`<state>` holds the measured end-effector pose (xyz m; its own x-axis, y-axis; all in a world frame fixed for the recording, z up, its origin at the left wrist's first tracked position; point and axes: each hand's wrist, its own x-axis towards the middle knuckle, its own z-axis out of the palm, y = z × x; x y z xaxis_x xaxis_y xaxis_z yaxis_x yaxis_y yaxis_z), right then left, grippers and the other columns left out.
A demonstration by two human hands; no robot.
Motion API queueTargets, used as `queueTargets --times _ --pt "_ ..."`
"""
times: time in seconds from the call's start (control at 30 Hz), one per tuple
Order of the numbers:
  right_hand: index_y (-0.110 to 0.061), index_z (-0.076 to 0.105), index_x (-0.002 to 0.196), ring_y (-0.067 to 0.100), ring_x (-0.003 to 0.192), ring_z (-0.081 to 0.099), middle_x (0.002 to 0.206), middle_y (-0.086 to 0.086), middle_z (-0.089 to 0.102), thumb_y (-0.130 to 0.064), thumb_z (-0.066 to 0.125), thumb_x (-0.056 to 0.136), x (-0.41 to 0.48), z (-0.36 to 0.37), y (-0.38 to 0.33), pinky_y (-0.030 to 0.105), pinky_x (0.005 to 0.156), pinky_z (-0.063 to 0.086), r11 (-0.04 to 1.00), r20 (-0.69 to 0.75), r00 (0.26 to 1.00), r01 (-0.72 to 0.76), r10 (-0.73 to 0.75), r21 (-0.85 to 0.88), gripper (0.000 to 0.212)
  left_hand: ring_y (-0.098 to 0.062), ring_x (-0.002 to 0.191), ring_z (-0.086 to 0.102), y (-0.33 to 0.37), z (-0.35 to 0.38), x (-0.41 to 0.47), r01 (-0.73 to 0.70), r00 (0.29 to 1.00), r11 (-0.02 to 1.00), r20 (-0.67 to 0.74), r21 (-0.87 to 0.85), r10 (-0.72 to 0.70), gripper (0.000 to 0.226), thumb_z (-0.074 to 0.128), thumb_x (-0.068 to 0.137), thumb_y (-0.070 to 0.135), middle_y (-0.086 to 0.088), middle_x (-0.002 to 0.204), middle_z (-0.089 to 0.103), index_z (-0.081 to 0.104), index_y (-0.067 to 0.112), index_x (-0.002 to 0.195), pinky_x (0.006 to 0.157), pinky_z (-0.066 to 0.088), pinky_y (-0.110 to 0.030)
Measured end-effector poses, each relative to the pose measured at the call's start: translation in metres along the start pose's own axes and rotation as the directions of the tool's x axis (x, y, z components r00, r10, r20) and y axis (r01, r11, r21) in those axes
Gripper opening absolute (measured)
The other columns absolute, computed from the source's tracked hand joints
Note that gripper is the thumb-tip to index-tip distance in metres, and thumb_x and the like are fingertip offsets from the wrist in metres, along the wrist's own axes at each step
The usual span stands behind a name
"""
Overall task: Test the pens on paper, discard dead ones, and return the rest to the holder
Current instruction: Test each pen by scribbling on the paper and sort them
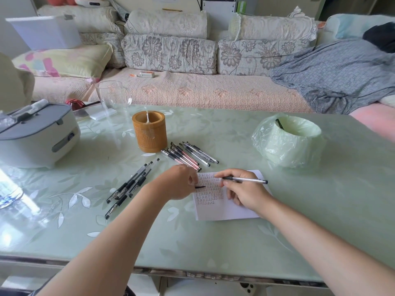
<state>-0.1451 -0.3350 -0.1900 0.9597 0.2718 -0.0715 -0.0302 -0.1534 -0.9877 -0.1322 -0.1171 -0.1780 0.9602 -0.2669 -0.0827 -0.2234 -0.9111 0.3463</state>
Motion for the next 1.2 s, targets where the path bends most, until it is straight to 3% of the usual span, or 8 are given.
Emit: queueTargets --times 0.13,0.23,0.33,0.47,0.53,0.63,0.73,1.2 --pt "-0.02 0.063 0.122 0.022 0.054 0.06 0.101 0.008 0.07 -0.001 0.039 0.1 -0.001 -0.002 -0.006 0.027 0.041 0.035 0.993 0.072 0.997 0.032 -0.023 -0.118 0.038 -0.015 0.093 0.058 0.002 -0.005 -0.006 0.026 1.0 0.999 0.003 0.022 -0.026 0.009 0.069 0.086 0.029 0.005 0.103 0.062 0.065 0.028 0.095 0.085 0.052 -0.033" --pt "-0.015 0.055 0.131 0.022 0.058 0.063 0.11 0.015 0.063 0.001 0.035 0.102 -0.003 -0.001 -0.014 0.027 0.039 0.044 1.0 0.1 0.995 0.02 -0.02 0.004 0.039 -0.015 0.092 0.06 0.003 -0.008 -0.011 0.043 0.999 0.999 -0.021 0.018 -0.043 0.009 0.068 0.087 0.027 0.007 0.102 0.065 0.064 0.029 0.095 0.085 0.053 -0.037" --pt "-0.013 0.062 0.121 0.022 0.062 0.062 0.099 0.011 0.06 0.004 0.03 0.101 -0.005 -0.003 -0.02 0.037 0.055 0.054 0.998 0.074 0.995 0.064 -0.065 0.017 0.042 -0.012 0.088 0.061 0.005 -0.012 -0.015 0.039 0.997 0.999 -0.064 -0.021 -0.04 0.01 0.069 0.086 0.025 0.009 0.097 0.067 0.064 0.029 0.094 0.083 0.053 -0.035" --pt "-0.033 0.056 0.116 0.015 0.055 0.05 0.086 0.004 0.062 -0.003 0.051 0.095 -0.003 -0.008 -0.022 0.028 0.058 0.047 0.968 0.033 0.987 0.162 -0.158 -0.19 0.037 -0.009 0.082 0.059 0.013 -0.018 -0.02 0.002 0.993 0.999 -0.118 -0.054 -0.009 0.014 0.068 0.088 0.023 0.012 0.098 0.069 0.067 0.026 0.101 0.071 0.047 -0.023" --pt "-0.044 0.056 0.116 0.007 0.058 0.047 0.085 -0.006 0.064 -0.013 0.066 0.089 -0.004 -0.009 -0.022 0.025 0.065 0.045 0.905 0.026 0.98 0.193 -0.198 -0.378 0.043 -0.006 0.08 0.058 0.015 -0.021 -0.023 -0.004 0.99 0.998 -0.141 -0.059 -0.004 0.014 0.068 0.088 0.024 0.014 0.098 0.069 0.067 0.027 0.101 0.068 0.044 -0.021" --pt "-0.032 0.07 0.109 -0.008 0.067 0.053 0.074 -0.026 0.062 -0.019 0.068 0.088 -0.007 -0.01 -0.023 0.008 0.066 0.035 0.762 0.066 0.97 0.224 -0.232 -0.608 0.024 -0.004 0.078 0.057 0.018 -0.023 -0.025 -0.001 0.988 0.997 -0.155 -0.073 -0.01 0.015 0.067 0.088 0.025 0.015 0.097 0.069 0.068 0.029 0.102 0.069 0.045 -0.021" --pt "-0.03 0.071 0.111 0.005 0.095 0.052 0.095 -0.016 0.065 -0.025 0.061 0.093 -0.007 -0.009 -0.023 0.014 0.074 0.034 0.574 0.099 0.938 0.284 -0.331 -0.768 0.022 -0.002 0.078 0.057 0.021 -0.025 -0.025 -0.009 0.988 0.996 -0.157 -0.084 -0.004 0.016 0.067 0.088 0.026 0.017 0.097 0.069 0.068 0.031 0.103 0.069 0.046 -0.02" --pt "-0.032 0.067 0.11 0.012 0.099 0.058 0.107 -0.013 0.062 -0.024 0.049 0.097 -0.008 -0.01 -0.023 0.03 0.079 0.045 0.539 0.095 0.935 0.278 -0.342 -0.795 0.023 0.006 0.07 0.055 0.036 -0.028 -0.018 -0.044 0.977 0.956 -0.213 -0.29 -0.02 0.008 0.071 0.085 0.029 0.015 0.082 0.066 0.074 0.03 0.092 0.058 0.038 -0.004"
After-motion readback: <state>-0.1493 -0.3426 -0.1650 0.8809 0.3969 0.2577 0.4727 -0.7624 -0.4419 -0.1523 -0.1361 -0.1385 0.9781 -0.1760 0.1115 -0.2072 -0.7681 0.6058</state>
